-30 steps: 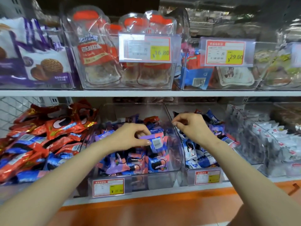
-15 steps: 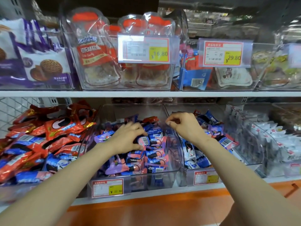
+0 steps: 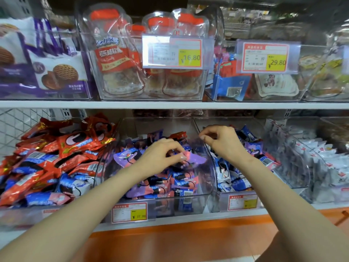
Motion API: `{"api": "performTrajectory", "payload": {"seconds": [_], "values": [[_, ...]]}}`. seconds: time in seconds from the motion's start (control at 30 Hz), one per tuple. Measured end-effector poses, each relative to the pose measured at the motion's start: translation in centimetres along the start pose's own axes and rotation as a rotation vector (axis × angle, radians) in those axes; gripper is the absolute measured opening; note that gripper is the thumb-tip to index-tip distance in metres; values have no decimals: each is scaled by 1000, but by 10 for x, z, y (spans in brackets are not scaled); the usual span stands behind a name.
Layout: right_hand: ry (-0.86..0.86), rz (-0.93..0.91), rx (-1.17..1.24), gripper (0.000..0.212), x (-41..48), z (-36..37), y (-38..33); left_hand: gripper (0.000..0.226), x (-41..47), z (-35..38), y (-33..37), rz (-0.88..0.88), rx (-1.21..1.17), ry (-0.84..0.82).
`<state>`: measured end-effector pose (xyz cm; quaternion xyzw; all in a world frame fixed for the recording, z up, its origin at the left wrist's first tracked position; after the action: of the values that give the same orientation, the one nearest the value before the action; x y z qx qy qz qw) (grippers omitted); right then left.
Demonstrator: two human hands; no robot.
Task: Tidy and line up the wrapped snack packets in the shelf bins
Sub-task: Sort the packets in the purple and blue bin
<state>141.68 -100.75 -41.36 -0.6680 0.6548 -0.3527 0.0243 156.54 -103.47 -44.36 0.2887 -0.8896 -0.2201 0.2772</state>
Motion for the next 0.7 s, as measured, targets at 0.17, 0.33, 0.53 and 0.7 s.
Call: {"api": "performTrajectory", "payload": {"seconds": [0.17,0.33,0.53,0.7], "values": [[-10,-9,-5,12,-3,0,0,11,-9,48,-18,-280,-289,-272],[-12,-5,-2,10,-3,5,0,17,-20,62,-25,-214,238,-427],[-36,-5,15,12,0,11,-7,22,-3,31,-20,-128,387,-125],[-39,0,11,12,0,12,-3,42,20,36,-31,-98,572,-110]]}}
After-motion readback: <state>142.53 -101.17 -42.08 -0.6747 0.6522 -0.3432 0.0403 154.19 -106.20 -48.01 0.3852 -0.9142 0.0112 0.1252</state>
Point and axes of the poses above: each hand's wrist, its own x-axis towards the middle knuckle, its own z-axis out of the palm, y = z × x, the point moved 10 cm from there along x, towards the middle knuckle, and after that the axes turned 5 degrees about -z, right-handed, at the moved point
